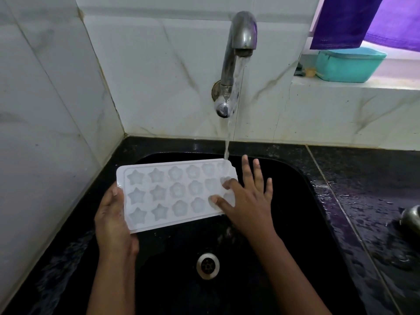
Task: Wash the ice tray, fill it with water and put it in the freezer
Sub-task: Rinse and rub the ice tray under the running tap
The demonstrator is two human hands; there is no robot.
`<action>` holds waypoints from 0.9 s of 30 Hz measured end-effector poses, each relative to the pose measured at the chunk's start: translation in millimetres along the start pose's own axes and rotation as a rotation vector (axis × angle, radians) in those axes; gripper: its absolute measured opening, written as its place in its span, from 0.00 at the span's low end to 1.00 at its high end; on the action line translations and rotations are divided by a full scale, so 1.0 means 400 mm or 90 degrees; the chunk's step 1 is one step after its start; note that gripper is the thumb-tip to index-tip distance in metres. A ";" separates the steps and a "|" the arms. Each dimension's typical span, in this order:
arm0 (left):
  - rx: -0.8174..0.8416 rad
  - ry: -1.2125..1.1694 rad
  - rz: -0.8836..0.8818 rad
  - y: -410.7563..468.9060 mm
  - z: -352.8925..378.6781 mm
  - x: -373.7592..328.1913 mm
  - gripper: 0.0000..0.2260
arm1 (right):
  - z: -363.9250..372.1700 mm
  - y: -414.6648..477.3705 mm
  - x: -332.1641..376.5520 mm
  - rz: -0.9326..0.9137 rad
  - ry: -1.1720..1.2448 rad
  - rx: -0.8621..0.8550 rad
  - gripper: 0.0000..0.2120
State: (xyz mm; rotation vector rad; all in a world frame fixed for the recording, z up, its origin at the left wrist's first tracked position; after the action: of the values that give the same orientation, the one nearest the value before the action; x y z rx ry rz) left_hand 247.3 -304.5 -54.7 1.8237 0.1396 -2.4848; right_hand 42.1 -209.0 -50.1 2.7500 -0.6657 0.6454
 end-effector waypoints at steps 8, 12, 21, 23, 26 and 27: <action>-0.014 -0.004 -0.017 0.008 -0.001 0.014 0.12 | -0.002 0.013 0.002 -0.050 -0.019 -0.003 0.26; -0.034 0.002 -0.001 0.000 0.014 0.015 0.10 | -0.017 0.019 -0.015 -0.025 -0.010 -0.030 0.30; -0.050 0.017 -0.009 -0.003 0.017 0.011 0.09 | -0.004 0.001 -0.006 -0.004 0.024 0.000 0.21; -0.045 0.012 -0.010 -0.008 0.024 0.011 0.09 | -0.007 0.002 -0.011 -0.008 0.055 -0.011 0.19; -0.031 0.007 -0.015 -0.009 0.026 0.009 0.09 | -0.006 0.006 -0.009 -0.012 0.070 -0.019 0.22; -0.021 0.007 -0.013 -0.009 0.026 0.009 0.10 | -0.004 0.008 -0.008 -0.011 0.068 -0.017 0.23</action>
State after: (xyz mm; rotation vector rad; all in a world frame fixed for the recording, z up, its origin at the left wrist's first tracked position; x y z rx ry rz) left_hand 236.0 -302.1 -55.1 1.8336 0.2003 -2.4702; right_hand 37.5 -210.0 -49.6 2.6722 -0.6226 0.7669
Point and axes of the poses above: each hand's wrist, its own y-axis towards the middle knuckle, its own z-axis out of the palm, x = y × z, the point moved 1 cm from there along y, towards the middle knuckle, and after that the axes turned 7 degrees about y, right-handed, at the moved point
